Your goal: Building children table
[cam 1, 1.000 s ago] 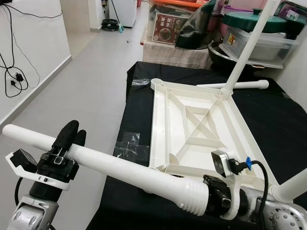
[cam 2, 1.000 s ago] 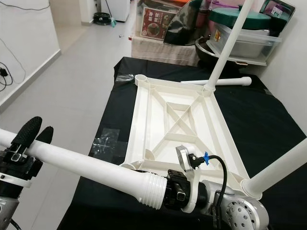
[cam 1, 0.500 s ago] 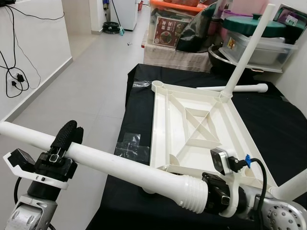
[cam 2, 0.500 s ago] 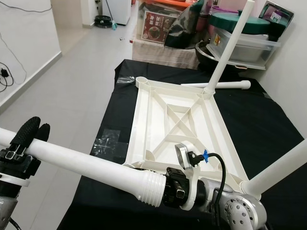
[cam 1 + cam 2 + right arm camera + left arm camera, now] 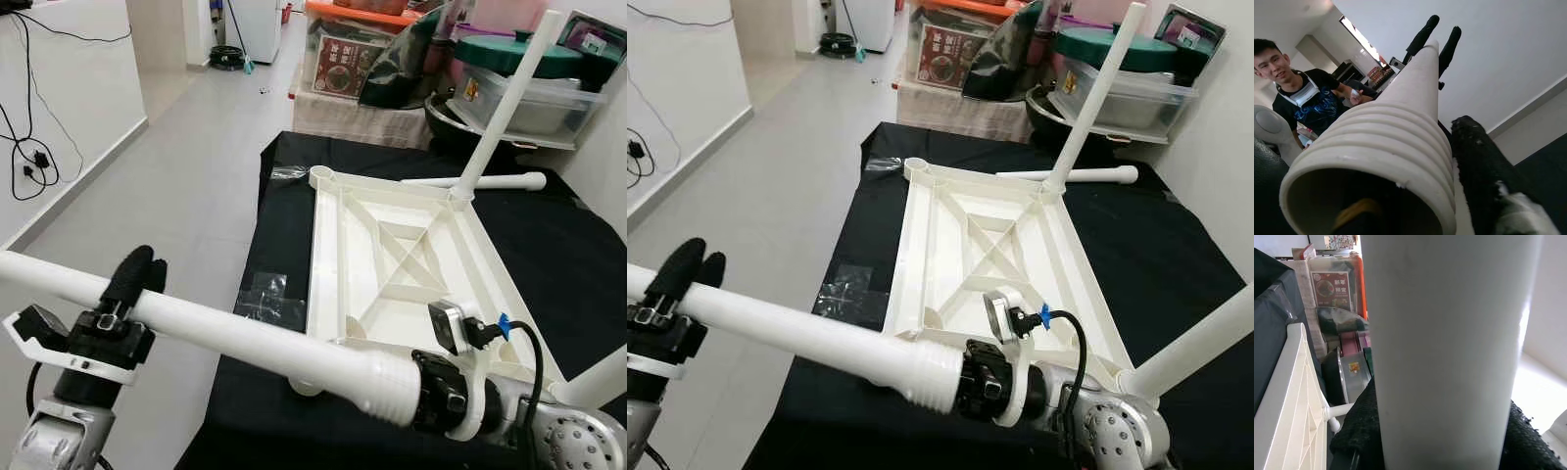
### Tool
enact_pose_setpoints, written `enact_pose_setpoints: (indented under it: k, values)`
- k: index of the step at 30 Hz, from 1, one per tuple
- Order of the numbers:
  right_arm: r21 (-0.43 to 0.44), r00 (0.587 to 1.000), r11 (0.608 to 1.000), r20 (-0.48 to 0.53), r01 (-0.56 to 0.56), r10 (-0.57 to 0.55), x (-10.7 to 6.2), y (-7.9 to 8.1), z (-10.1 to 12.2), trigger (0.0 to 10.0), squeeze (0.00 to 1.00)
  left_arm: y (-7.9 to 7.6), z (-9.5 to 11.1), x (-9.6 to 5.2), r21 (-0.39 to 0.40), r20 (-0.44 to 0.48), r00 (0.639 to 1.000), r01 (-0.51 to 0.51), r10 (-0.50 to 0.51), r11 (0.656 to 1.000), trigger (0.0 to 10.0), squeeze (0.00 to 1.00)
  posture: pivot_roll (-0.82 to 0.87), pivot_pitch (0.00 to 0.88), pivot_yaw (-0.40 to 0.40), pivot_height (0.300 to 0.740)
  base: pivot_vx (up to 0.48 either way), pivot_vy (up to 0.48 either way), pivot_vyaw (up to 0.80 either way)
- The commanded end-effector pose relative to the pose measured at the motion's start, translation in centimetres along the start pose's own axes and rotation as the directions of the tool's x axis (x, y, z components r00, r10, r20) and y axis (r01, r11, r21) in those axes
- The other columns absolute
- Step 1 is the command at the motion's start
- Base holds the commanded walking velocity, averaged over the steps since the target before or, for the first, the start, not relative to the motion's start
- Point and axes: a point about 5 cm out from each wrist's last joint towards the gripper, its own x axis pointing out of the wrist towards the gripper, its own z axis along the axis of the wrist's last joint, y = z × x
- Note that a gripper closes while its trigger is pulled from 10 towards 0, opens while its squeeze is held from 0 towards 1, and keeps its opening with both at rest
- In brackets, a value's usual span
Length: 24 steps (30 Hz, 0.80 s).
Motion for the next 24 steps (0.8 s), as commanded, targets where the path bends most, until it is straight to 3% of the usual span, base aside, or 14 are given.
enact_pose_setpoints:
  k: [1,2,3,10,11,24]
  values:
    - [-0.003,1.0,1.0,0.008,0.007,-0.007,-0.2,-0.1,0.1,10.0,1.0,0.0,0.1,0.2,-0.002,0.004,1.0,0.003,-0.003,1.0,0.0,0.0,0.09,0.014,-0.11,0.74,0.0,0.0,0.0]
    - [-0.003,1.0,1.0,0.008,0.007,-0.007,-0.2,-0.1,0.1,10.0,1.0,0.0,0.1,0.2,-0.002,0.004,1.0,0.003,-0.003,1.0,0.0,0.0,0.09,0.014,-0.11,0.74,0.0,0.0,0.0]
    - [-0.004,1.0,1.0,-0.002,0.031,-0.031,-1.2,-0.4,0.3,10.0,1.0,0.1,0.4,0.2,0.005,0.013,1.0,-0.014,0.014,1.0,0.0,0.0,0.09,0.017,-0.113,0.74,0.0,0.0,0.0]
    - [-0.013,0.999,0.999,-0.016,0.051,-0.051,-2.0,-0.6,0.4,10.0,0.97,0.2,0.6,0.3,0.012,0.021,0.999,-0.029,0.029,1.0,0.0,0.0,0.09,0.016,-0.114,0.74,0.0,0.0,0.0]
    - [-0.022,0.998,0.998,-0.03,0.063,-0.064,-2.4,-0.6,0.6,10.0,0.0,0.2,0.7,0.3,0.019,0.023,0.999,-0.044,0.043,0.999,0.0,0.0,0.09,0.017,-0.113,0.74,0.0,0.0,0.0]
    - [-0.065,0.983,0.985,-0.083,0.159,-0.165,-4.6,-1.4,1.0,10.0,0.0,-0.4,3.1,-0.2,0.09,0.042,0.998,-0.054,0.05,0.995,0.0,0.0,0.1,0.019,-0.118,0.74,0.0,0.0,0.0]
